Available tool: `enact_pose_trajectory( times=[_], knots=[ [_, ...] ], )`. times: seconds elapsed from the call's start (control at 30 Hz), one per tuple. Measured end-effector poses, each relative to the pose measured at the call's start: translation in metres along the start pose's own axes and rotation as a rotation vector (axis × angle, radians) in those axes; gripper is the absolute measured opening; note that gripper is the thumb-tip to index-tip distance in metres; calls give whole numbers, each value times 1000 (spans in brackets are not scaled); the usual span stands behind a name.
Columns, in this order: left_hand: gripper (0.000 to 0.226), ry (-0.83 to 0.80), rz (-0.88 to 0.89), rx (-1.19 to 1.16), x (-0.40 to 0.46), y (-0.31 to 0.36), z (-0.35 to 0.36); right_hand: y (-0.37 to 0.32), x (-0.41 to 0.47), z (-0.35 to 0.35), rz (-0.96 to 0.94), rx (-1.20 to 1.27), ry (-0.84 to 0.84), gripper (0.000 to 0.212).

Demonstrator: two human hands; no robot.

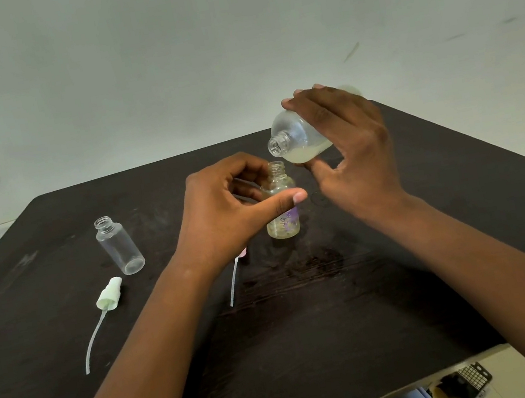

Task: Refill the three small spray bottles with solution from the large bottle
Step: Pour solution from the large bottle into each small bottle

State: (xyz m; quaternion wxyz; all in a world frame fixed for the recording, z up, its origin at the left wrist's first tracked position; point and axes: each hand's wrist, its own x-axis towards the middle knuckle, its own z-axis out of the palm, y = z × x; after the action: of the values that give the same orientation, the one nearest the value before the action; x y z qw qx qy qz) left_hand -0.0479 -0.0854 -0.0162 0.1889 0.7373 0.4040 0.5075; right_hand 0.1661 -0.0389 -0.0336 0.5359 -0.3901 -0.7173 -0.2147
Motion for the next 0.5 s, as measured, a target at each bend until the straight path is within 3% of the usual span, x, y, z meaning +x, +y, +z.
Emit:
enact_pose_trajectory(
  times=[0.5],
  knots=[
    [41,-6,15,7,0,-1,1,-2,0,-1,-10,8,-7,73]
  ],
)
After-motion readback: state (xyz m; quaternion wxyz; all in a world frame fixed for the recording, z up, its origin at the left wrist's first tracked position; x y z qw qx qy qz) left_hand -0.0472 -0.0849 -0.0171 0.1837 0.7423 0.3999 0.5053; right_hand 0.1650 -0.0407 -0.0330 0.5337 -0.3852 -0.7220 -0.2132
